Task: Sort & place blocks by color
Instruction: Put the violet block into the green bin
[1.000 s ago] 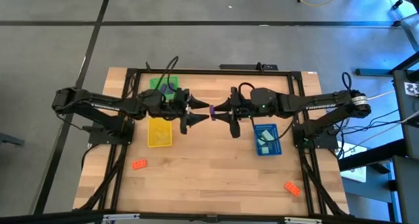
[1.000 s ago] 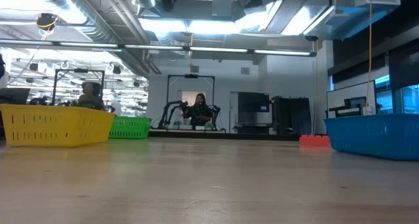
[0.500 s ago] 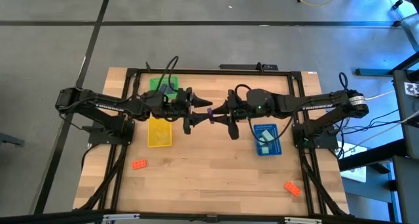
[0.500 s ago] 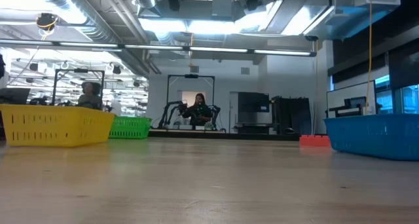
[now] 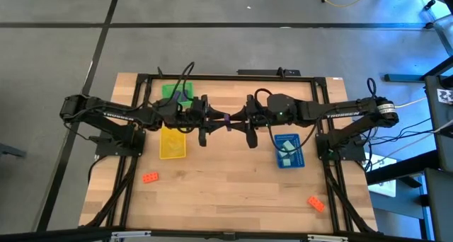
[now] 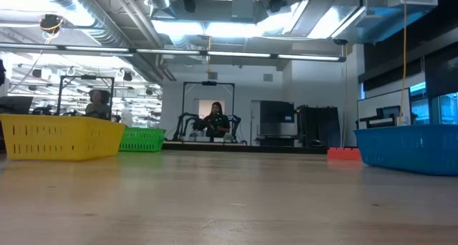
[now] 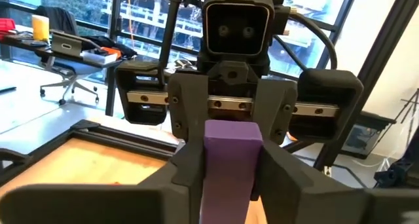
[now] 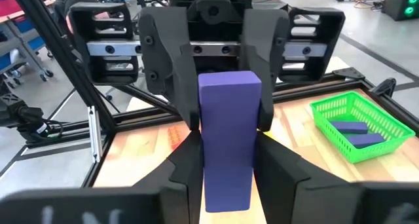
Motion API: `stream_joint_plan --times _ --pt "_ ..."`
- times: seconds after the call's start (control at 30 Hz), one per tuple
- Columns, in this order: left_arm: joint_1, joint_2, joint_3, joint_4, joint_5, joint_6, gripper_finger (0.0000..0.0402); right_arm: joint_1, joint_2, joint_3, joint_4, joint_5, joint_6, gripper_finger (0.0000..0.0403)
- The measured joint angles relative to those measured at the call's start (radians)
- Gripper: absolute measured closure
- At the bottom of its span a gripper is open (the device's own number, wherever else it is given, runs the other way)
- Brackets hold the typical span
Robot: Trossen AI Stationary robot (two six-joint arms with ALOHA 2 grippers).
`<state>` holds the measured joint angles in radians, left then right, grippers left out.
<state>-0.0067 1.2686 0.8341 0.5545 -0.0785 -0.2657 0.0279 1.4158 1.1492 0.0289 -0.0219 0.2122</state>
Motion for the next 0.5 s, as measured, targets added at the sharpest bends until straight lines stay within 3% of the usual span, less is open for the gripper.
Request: stream_joint_plan --times 0.2,0.4,0.5 --pt "0.000 0.000 0.000 0.000 -0.004 -0.001 0.0307 0.000 0.000 0.000 0.000 0.000 0.000 0.0292" --pt "0.013 -0.061 -0.001 -0.075 -0.016 0.005 0.0307 0.002 -0.026 -0.002 -0.060 0.048 0.015 0.0185" --pt "0.031 -0.141 -0.003 -0.213 -0.020 0.012 0.0307 0.001 -0.070 -0.002 -0.129 0.098 0.013 0.0135"
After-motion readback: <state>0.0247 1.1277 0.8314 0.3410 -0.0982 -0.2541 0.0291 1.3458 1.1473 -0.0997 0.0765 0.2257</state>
